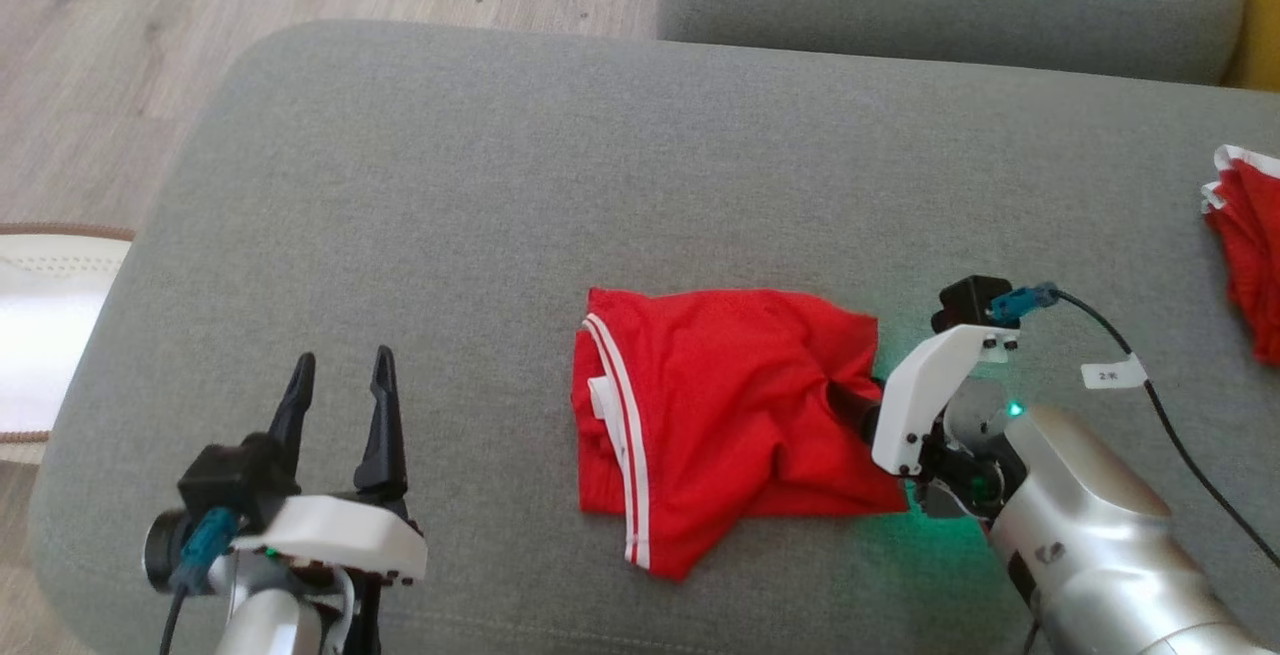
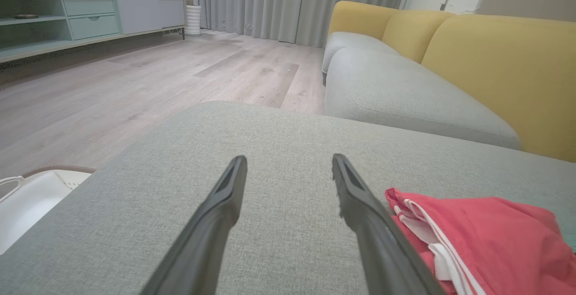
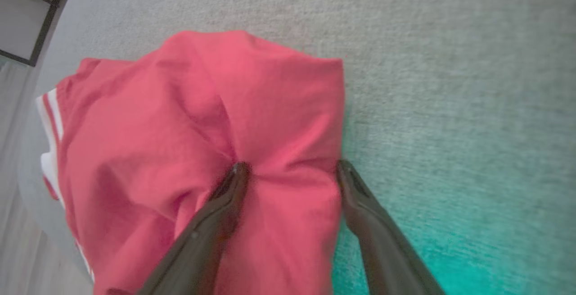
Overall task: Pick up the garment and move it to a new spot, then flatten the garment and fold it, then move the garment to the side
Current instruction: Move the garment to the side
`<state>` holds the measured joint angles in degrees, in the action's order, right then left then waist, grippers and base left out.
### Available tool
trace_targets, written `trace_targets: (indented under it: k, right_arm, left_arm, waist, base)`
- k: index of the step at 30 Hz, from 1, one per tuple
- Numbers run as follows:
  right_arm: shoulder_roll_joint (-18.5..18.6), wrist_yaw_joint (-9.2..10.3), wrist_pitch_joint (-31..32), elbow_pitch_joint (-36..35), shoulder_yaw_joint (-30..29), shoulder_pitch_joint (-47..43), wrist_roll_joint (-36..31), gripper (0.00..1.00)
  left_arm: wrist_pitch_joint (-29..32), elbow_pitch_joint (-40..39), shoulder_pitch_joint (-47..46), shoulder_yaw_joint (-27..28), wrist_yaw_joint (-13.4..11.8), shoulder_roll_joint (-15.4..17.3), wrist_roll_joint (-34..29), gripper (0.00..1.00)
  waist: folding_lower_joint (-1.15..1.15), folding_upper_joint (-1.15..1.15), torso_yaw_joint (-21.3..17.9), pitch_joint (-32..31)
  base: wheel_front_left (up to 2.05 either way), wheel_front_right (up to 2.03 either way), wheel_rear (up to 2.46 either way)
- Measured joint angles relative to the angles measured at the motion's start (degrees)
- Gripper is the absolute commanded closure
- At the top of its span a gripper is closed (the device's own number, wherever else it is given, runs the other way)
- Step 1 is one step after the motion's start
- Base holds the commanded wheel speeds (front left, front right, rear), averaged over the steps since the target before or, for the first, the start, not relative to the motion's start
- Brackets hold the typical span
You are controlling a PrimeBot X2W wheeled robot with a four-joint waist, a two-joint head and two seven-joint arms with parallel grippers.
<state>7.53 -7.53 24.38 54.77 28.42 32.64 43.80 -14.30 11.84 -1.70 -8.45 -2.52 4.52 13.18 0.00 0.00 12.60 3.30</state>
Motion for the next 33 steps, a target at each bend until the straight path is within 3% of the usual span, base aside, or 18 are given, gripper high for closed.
trace_targets:
  k: [1,2,3,13,21,33]
  right_arm:
    - [0.00,0.00,0.27,-0.07,0.38,-0.01,0.67,0.20]
    - [0.00,0.00,0.32,-0.21,0.71,-0.03,1.13,0.53]
    - [0.01,0.00,0.02,-0.41,0.94,-0.10,1.54,1.00]
    - [0.25,0.00,-16.37,-0.33,2.12,0.07,1.34,1.00]
    - [1.98,0.00,-18.85,-0.42,4.41,2.67,1.44,1.00]
    - [4.76,0.00,-21.14,-4.94,7.03,2.22,2.64,1.00]
  left_arm:
    - [0.00,0.18,-0.01,0.02,0.03,-0.02,-0.01,0.00]
    - [0.00,0.37,-0.01,0.08,0.03,-0.05,-0.11,0.00]
    - [0.00,0.55,-0.01,0.15,0.03,-0.07,-0.34,0.00]
    - [0.00,1.32,-0.03,0.91,1.88,-0.16,-0.91,0.00]
    - [0.00,1.63,-1.14,-1.04,3.54,-0.60,-1.00,0.00]
    - [0.00,2.76,-3.59,-2.36,4.10,-1.18,-1.01,0.00]
  waist:
    - [0.00,0.00,0.05,-0.07]
    - [0.00,0.00,0.05,-0.14]
    - [0.00,0.00,0.01,-0.21]
    - [0.00,0.00,-3.07,-1.74]
    - [0.00,0.00,-9.61,-2.71]
    - [0.00,0.00,-23.39,-2.43]
  base:
    - [0.00,0.00,0.00]
    - [0.00,0.00,0.00]
    - [0.00,0.00,0.00]
    - [0.00,0.00,0.00]
    - [0.00,0.00,0.00]
    - [0.00,0.00,0.00]
